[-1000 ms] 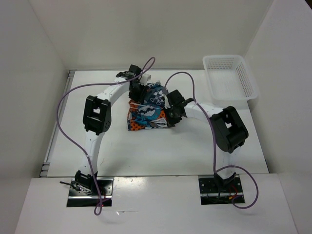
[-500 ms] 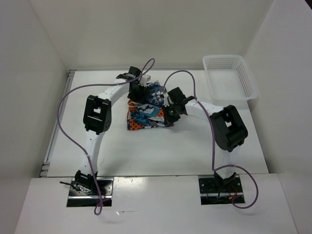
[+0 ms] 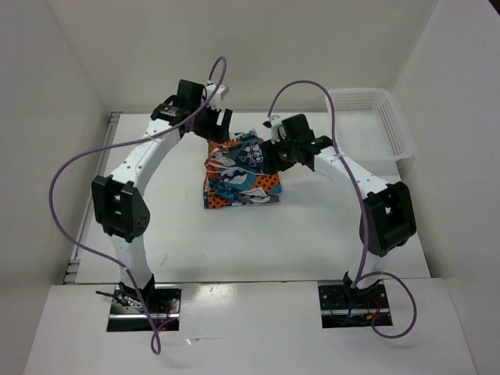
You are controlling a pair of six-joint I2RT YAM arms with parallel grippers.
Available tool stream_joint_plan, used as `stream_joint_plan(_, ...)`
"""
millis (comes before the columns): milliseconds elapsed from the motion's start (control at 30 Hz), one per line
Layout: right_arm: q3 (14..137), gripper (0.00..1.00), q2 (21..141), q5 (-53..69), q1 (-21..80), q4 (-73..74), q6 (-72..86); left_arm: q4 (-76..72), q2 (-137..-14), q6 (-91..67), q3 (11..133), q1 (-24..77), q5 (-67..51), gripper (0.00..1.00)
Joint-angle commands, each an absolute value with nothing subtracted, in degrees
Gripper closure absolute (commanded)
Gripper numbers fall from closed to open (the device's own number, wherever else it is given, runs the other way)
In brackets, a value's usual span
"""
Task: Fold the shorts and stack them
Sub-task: Fold the shorts
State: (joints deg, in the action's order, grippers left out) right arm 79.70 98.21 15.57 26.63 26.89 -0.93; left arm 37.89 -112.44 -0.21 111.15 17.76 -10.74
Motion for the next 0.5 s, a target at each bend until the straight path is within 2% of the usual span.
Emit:
stream_joint_plan(0, 79.89, 0.39, 95.8, 10.29, 23.39, 30.67, -5.17, 39.29, -108.03, 0.0, 103.91, 16.62, -9.93, 0.13)
stream_joint_plan(67, 79.89, 0.27, 93.96, 9.67, 20.85, 33.04, -6.59, 38.42, -103.03, 0.0, 97.14, 14.26, -8.71, 0.1)
stream_joint_plan(100, 79.89, 0.18, 93.96, 9.67, 19.96, 34.0, -8.07, 37.89, -101.27, 0.0, 94.77, 12.93, -7.66, 0.1)
stream_joint_plan(133, 79.89, 0.14, 93.08, 9.67, 18.91, 35.14, -8.69, 37.18, -97.68, 0.0, 92.4, 11.44, -7.12, 0.06)
stream_joint_plan(233, 78.49, 0.01, 91.67, 9.67, 15.39, 39.63, -11.24, 34.72, -90.56, 0.0, 83.08, 3.36, -6.42, 0.05)
stream_joint_plan(400, 72.7, 0.01, 83.17, 8.8, 11.6, 39.73, -12.39, 31.99, -81.05, 0.0, 72.35, -12.53, -9.57, 0.04)
stream_joint_plan(467, 70.59, 0.01, 80.0, 7.48, 11.07, 39.73, -13.01, 30.5, -76.13, 0.0, 66.99, -15.37, -11.86, 0.04)
